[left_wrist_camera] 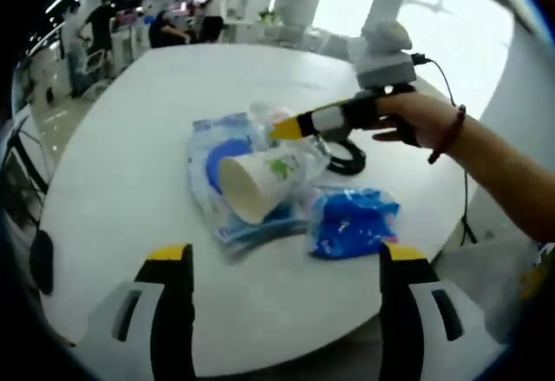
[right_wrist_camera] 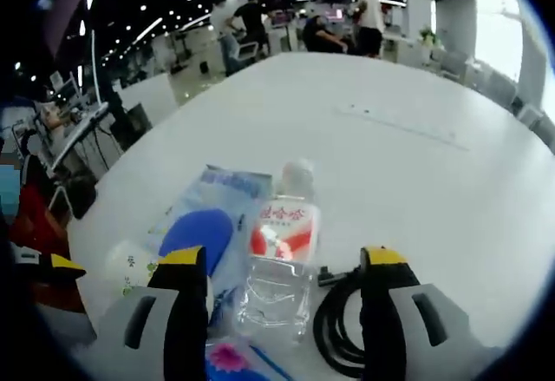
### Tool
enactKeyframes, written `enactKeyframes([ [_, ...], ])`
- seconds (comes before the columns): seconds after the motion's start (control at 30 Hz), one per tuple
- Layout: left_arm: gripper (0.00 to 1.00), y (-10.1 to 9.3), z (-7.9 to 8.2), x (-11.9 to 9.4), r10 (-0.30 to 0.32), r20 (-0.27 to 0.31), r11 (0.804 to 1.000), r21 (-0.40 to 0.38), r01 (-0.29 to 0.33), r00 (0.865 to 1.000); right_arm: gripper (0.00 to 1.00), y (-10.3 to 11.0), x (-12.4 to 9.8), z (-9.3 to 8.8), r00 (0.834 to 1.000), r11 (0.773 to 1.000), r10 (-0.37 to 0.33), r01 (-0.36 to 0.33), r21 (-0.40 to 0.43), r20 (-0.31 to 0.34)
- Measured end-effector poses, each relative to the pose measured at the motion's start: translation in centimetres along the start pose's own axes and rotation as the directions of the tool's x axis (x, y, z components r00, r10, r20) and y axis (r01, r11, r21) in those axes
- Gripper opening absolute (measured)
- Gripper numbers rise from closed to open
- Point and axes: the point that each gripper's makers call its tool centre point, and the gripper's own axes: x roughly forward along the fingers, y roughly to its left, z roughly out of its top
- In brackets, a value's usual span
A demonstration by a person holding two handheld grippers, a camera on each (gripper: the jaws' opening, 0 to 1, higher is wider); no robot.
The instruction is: Arrange the tabletop items into an orderly group along one side of the table until the central work area is clear of visible clutter.
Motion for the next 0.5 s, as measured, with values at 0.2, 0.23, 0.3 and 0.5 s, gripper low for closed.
enactKeyframes([
  [0.2,0.84,0.3,-0.1,0.0,0.008,-0.006,1.000,-0.002,-0.008,1.000,0.59,-0.1,1.1,-0.2,0.999,0.999,-0.025,0.024,-0.025,-0.026],
  [0.23,0.84,0.2,-0.2,0.0,0.004,-0.006,1.000,0.000,-0.004,1.000,0.55,-0.2,1.2,-0.3,0.999,0.999,-0.033,0.032,-0.038,-0.037],
  [0.3,0.85,0.2,-0.2,0.0,0.005,-0.007,1.000,-0.004,-0.005,1.000,0.52,-0.2,1.3,-0.3,0.999,0.999,-0.039,0.038,-0.039,-0.035],
  [0.5,0.84,0.3,-0.4,0.0,0.005,-0.016,1.000,-0.001,-0.005,1.000,0.46,0.1,1.9,-0.6,0.998,0.999,-0.045,0.044,-0.029,-0.051],
])
